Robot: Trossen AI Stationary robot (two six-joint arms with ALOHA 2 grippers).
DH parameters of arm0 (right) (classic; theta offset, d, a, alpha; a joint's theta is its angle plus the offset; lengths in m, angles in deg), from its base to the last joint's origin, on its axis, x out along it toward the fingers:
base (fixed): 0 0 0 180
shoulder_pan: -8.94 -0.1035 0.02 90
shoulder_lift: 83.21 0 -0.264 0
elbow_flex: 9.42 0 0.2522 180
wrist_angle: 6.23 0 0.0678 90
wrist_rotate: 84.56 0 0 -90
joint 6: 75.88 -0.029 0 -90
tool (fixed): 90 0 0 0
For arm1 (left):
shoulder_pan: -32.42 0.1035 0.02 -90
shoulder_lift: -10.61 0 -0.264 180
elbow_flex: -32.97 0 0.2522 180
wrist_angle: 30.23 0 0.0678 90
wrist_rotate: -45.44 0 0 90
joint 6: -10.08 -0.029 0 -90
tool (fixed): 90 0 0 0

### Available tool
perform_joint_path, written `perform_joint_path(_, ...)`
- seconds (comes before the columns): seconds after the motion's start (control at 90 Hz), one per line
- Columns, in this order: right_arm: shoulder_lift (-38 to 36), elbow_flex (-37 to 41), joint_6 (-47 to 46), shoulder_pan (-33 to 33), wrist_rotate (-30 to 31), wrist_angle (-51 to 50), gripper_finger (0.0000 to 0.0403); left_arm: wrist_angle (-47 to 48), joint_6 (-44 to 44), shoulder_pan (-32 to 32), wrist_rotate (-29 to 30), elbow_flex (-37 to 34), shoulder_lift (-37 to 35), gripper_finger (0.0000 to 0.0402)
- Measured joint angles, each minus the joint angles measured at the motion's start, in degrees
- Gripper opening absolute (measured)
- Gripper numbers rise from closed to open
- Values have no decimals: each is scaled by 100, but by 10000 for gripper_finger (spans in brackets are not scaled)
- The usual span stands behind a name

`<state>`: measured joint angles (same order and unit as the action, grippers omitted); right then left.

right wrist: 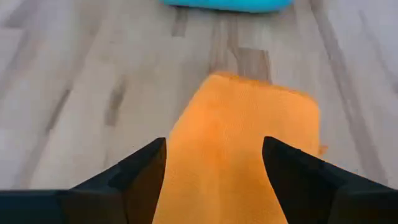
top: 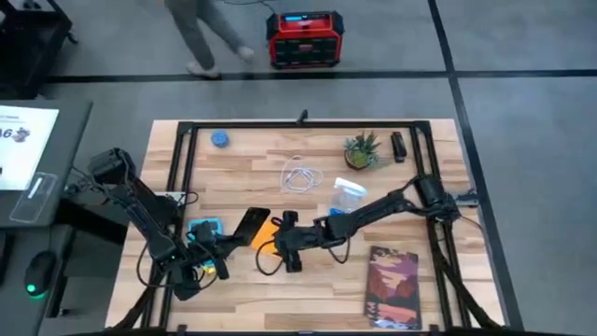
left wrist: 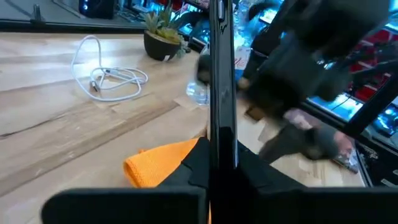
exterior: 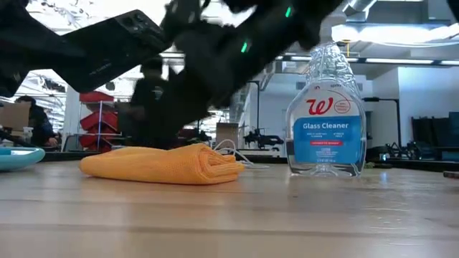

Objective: Apply microfiber cloth
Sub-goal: Wipe the black cellphone using microfiber cloth

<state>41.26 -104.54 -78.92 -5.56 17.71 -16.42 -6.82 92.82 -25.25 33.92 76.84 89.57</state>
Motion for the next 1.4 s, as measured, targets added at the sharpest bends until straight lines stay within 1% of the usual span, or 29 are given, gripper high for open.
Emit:
perform_joint_path(0.089, 191, -12, -356, 50, 185, 12, 243, 0, -26, 0, 4, 0, 0, 6)
perform_joint_path(0.156, 317, -9, -741, 114, 184, -20, 237, -2, -38, 0, -5, 0, 0, 6)
perform_joint_path(0.233, 360, -17, -1018, 210, 27, -25, 224, 1, -39, 0, 0, 0, 0, 6)
perform_joint_path(0.289, 364, -23, -1111, 277, -188, -91, 206, 4, -40, 0, -4, 2, 0, 6)
perform_joint_path(0.333, 362, -28, -1184, 317, -321, -184, 182, 0, -39, 0, -4, 2, 0, 6)
perform_joint_path(0.367, 362, -31, -1196, 331, -354, -227, 157, -4, -39, 0, -2, 2, 0, 6)
perform_joint_path(0.489, 362, -33, -1131, 290, -355, -302, 38, 5, -39, 0, -4, 2, 0, 6)
perform_joint_path(0.533, 356, -32, -1031, 230, -311, -314, 19, 5, -38, 0, -3, 2, 0, 6)
perform_joint_path(0.6, 255, -19, -966, 118, -206, -453, 16, 0, -1, 0, -4, 2, 0, 6)
perform_joint_path(0.7, -90, 26, -728, -169, 166, -928, 7, -3, 69, 0, 2, 2, 0, 6)
perform_joint_path(0.811, -745, 28, -222, -543, 564, -1124, 5, -2, 62, 30, 4, 2, 0, 6)
perform_joint_path(0.856, -1045, 12, -82, -701, 954, -1072, 4, -10, 51, 41, 6, 2, 0, 6)
perform_joint_path(0.922, -1392, 0, 312, -1002, 1922, -767, 4, -74, 17, 68, 7, 2, 0, 6)
perform_joint_path(0.989, -1571, -2, 1115, -1258, 2853, -196, 3, -292, -229, 78, 12, 2, 0, 6)
perform_joint_path(1.044, -1600, 0, 1866, -1380, 3231, 413, 2, -604, -522, 86, 13, 2, 2, 6)
perform_joint_path(1.122, -1600, 0, 2614, -1402, 3240, 1074, 2, -1146, -1090, 110, 30, 2, 2, 6)
perform_joint_path(1.222, -1366, -15, 3213, -1246, 3244, 1618, 2, -1817, -1798, 118, 39, 2, 2, 6)
perform_joint_path(1.311, -1019, 2, 3399, -1058, 3230, 1795, 2, -2365, -2386, 138, 40, 2, 2, 6)
perform_joint_path(1.4, -725, 11, 3448, -955, 2995, 2018, 1, -2742, -2823, 146, 35, 2, 2, 6)
